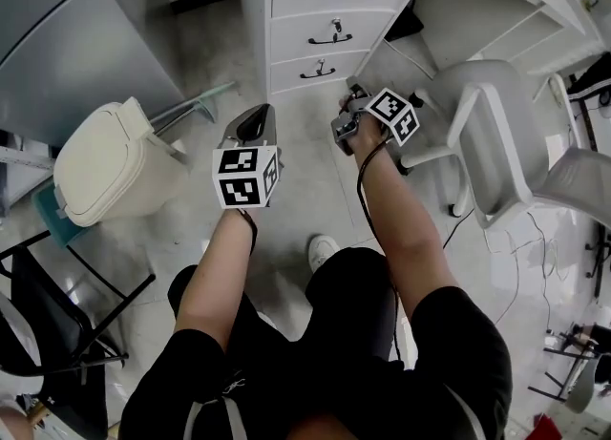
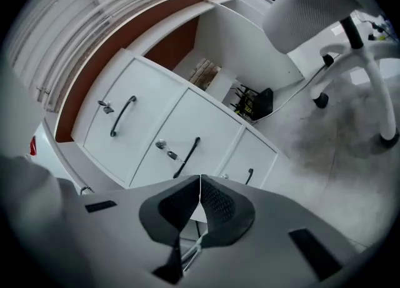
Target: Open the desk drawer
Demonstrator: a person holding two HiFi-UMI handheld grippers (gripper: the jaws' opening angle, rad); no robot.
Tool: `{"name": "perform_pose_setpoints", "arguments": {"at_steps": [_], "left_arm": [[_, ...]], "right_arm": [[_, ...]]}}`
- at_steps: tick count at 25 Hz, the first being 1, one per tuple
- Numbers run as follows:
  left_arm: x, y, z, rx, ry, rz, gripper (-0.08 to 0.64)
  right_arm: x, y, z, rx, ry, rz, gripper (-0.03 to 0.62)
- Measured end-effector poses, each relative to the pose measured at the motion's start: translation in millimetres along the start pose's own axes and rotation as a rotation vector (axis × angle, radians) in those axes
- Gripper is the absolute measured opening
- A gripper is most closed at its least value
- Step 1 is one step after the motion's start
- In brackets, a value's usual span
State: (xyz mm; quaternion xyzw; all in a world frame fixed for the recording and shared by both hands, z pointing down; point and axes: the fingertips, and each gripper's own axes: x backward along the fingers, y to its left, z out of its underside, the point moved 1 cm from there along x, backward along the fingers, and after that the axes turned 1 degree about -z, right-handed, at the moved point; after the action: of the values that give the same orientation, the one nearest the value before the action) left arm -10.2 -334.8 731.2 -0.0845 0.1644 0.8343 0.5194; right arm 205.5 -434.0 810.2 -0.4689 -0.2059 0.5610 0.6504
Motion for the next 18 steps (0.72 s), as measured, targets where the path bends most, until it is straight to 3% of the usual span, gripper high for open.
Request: {"name": "perform_pose_setpoints", "arguments": {"at_steps": [11, 14, 18], "left_arm": [[-10.3, 25.0, 45.9, -0.009, 0.04, -0.057, 0.0], [-15.7, 28.4, 59.0, 0.009, 0.062, -0.072, 0.0], [-24.5, 20.3, 67.5, 0.003, 0.077, -0.062, 0.0]], "right_arm": [[-80.3, -81.9, 36.9, -0.241, -0.012, -0.04, 0.003], [-99.2, -102.2, 45.1, -0.298, -0.023, -0.029, 0.077], [-117.0, -126.3, 48.9, -0.362, -0.042, -0.006, 0.089]]}}
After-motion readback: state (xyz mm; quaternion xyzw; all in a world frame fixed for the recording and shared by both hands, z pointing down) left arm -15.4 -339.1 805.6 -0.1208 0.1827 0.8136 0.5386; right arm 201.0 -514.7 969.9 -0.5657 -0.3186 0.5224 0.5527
